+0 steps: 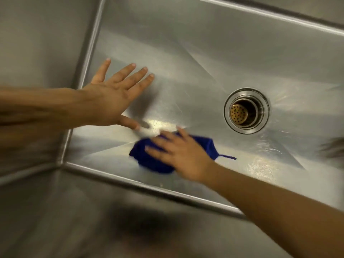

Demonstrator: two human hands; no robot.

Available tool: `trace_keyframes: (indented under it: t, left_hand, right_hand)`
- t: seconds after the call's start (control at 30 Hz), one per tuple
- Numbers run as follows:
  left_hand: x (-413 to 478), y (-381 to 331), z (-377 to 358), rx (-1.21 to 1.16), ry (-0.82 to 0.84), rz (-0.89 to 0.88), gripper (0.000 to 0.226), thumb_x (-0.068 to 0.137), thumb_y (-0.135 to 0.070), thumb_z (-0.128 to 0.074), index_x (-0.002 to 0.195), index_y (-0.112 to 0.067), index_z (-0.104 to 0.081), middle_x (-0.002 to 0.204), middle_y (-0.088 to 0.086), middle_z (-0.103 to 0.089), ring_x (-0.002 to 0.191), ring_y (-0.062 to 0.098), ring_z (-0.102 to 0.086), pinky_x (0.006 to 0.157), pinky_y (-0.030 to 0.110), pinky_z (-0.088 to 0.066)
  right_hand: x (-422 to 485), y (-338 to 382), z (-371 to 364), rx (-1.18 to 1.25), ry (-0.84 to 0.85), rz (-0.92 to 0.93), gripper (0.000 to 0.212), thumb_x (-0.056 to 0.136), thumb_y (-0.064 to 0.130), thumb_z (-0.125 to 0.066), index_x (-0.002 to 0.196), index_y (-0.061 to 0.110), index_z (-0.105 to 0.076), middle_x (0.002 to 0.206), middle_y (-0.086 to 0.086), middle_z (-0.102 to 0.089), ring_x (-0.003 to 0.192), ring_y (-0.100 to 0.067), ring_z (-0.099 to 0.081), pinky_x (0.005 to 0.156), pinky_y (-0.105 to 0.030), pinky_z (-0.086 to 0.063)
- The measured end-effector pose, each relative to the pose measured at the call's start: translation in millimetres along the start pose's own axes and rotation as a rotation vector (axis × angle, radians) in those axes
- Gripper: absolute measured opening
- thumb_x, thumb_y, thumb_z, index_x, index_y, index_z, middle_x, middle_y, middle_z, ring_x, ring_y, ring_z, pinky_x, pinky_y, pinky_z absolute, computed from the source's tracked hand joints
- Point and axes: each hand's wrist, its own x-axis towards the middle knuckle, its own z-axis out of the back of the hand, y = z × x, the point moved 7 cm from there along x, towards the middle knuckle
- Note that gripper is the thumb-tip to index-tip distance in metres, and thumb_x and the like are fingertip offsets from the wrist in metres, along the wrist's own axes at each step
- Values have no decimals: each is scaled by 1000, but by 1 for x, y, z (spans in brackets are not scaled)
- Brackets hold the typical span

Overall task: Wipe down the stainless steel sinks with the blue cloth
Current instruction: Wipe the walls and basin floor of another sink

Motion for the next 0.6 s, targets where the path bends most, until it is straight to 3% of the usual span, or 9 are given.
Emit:
trace_keyframes:
  t: [0.1, 0.2, 0.33, 0.47, 0.53, 0.6]
  left_hand:
    - [9, -2, 9, -59, -50, 21, 112, 66, -81, -26, 138, -27, 40, 153, -3, 34, 143, 19, 27, 111, 54, 17]
    - [15, -9, 20, -102, -87, 18, 115, 59, -82, -20, 141, -26, 37, 156, -2, 31, 144, 20, 26, 112, 55, 13]
    - [19, -20, 29, -140, -121, -14, 114, 58, -82, -20, 138, -28, 40, 155, -4, 32, 143, 18, 27, 112, 55, 14]
    - [23, -30, 31, -156, -132, -40, 109, 58, -82, -19, 130, -30, 44, 154, -4, 35, 142, 18, 30, 112, 55, 15]
    - [27, -34, 32, -165, -124, -40, 109, 58, -82, -19, 130, -31, 43, 154, -5, 35, 142, 17, 30, 112, 54, 15]
    - [34, -41, 35, -179, -121, -38, 112, 56, -83, -20, 134, -31, 41, 155, -5, 33, 143, 16, 28, 112, 54, 14]
  right_hand:
    - [20, -72, 29, 16, -57, -401, 80, 89, 13, -54, 153, 31, -10, 161, -4, -11, 147, -31, -6, 116, -54, 2]
    - [17, -87, 38, 57, -106, -550, 83, 90, 15, -56, 154, 31, -6, 161, -3, -8, 147, -29, -2, 116, -51, 5]
    - [-41, -27, 3, -6, -86, -311, 93, 65, 16, -77, 148, 24, -34, 152, -8, -37, 139, -34, -28, 112, -56, -14]
    - [-85, -10, -19, -52, 80, 12, 90, 71, 18, -75, 149, 24, -31, 153, -6, -35, 141, -34, -31, 113, -57, -22]
    - [-69, -36, -8, -66, 46, -39, 83, 74, 17, -66, 149, 23, -32, 152, -9, -37, 138, -37, -34, 111, -59, -27]
    - [-45, -80, 18, -39, -121, -257, 80, 74, 14, -66, 147, 23, -36, 149, -11, -40, 135, -39, -37, 110, -60, -25]
